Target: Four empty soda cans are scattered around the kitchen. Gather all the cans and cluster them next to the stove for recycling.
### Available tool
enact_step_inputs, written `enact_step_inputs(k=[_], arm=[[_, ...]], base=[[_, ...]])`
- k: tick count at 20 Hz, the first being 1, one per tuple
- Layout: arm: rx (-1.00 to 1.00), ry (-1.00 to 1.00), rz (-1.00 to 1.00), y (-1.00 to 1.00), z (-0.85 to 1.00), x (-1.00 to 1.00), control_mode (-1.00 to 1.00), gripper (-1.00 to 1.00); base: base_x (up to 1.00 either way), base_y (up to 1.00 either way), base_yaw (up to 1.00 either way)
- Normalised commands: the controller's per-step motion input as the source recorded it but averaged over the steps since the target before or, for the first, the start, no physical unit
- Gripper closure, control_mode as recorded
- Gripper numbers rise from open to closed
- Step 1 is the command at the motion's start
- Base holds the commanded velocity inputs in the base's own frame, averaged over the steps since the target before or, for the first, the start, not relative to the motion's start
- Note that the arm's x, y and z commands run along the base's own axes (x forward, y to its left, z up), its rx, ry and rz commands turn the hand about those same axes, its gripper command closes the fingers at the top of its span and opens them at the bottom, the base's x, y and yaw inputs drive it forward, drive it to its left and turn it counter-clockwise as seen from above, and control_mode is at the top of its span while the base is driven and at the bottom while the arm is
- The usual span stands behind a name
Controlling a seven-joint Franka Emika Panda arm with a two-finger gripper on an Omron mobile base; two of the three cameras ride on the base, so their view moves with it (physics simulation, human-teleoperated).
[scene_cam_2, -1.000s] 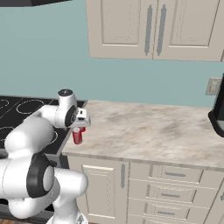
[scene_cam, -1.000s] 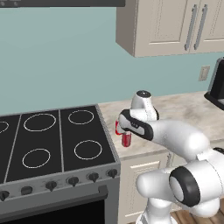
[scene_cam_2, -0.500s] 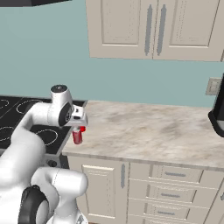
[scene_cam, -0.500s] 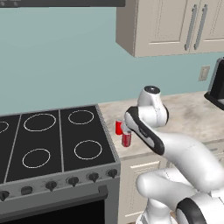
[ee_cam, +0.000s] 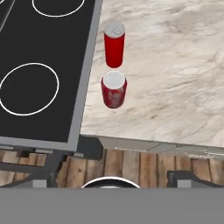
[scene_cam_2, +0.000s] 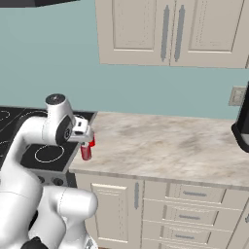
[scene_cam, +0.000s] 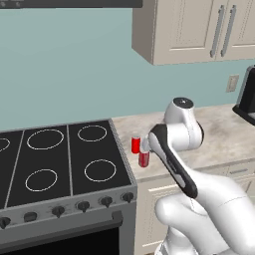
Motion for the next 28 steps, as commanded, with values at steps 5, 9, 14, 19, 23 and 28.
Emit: enact_step_inputs(k=[5,9,14,19,23,28], arm=[[0.00,-0.07,0.00,-0.05,0.22,-0.30,-1.00,-1.00],[0.00,-0.05,0.00,-0.02,0.21,-0.22,-1.00,-1.00],[0.00,-0.05,0.00,-0.05,0.23,-0.24,-1.00,-1.00],[0.00,-0.02,0.00,-0.02,0.09,-0.08,1.00,-1.00],[0.00,0.00,0.00,0.00,0.00,0.00,1.00,-1.00],[0.00,0.00,0.00,0.00,0.00,0.00,1.00,-1.00]], base=[[0.00,0.00,0.00],[0.00,0.00,0.00],[0.00,0.00,0.00],[-0.01,-0.01,0.00],[-0.24,-0.11,-0.02],[-0.60,-0.45,-0.16]])
